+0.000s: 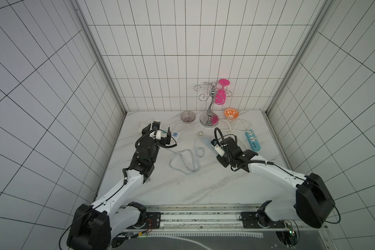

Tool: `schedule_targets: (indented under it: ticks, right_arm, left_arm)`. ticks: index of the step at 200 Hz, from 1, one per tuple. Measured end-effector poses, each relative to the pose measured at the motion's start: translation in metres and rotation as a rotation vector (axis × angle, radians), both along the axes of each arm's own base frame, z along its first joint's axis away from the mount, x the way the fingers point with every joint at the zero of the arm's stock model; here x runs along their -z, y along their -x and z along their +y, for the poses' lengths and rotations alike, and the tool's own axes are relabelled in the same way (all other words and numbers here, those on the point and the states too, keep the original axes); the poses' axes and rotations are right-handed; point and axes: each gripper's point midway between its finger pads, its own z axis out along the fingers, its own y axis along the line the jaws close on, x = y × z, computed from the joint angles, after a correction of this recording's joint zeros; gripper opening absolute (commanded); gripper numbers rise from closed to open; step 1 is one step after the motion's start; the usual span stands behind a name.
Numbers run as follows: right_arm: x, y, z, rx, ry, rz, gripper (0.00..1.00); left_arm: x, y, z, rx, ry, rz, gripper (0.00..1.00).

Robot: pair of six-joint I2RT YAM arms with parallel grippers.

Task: Wrap the cord around the power strip
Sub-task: Pick up the power strip from the center of the board, then wrap the power cord around the power strip.

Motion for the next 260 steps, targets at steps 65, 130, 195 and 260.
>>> schedule_targets:
  ticks: [65, 130, 195, 260]
  right_arm:
    - [-0.134, 0.023, 0.016, 0.009, -0.185, -0.143, 0.00]
    - [-0.301, 0.080, 0.006, -0.104, -0.585, -0.347, 0.00]
    - [-0.326, 0.097, 0.027, -0.219, -0.686, -0.281, 0.00]
    - [-0.307, 0.098, 0.038, -0.241, -0.667, -0.191, 0.00]
  left_arm:
    - [-0.055, 0.056, -0.036, 0.305, 0.057, -0.101, 0.98]
    - [-0.087, 0.113, -0.078, 0.667, 0.159, -0.164, 0.98]
    - [-0.077, 0.159, -0.113, 0.941, 0.214, -0.166, 0.97]
    - [-0.061, 0.182, -0.150, 1.103, 0.107, -0.103, 0.90]
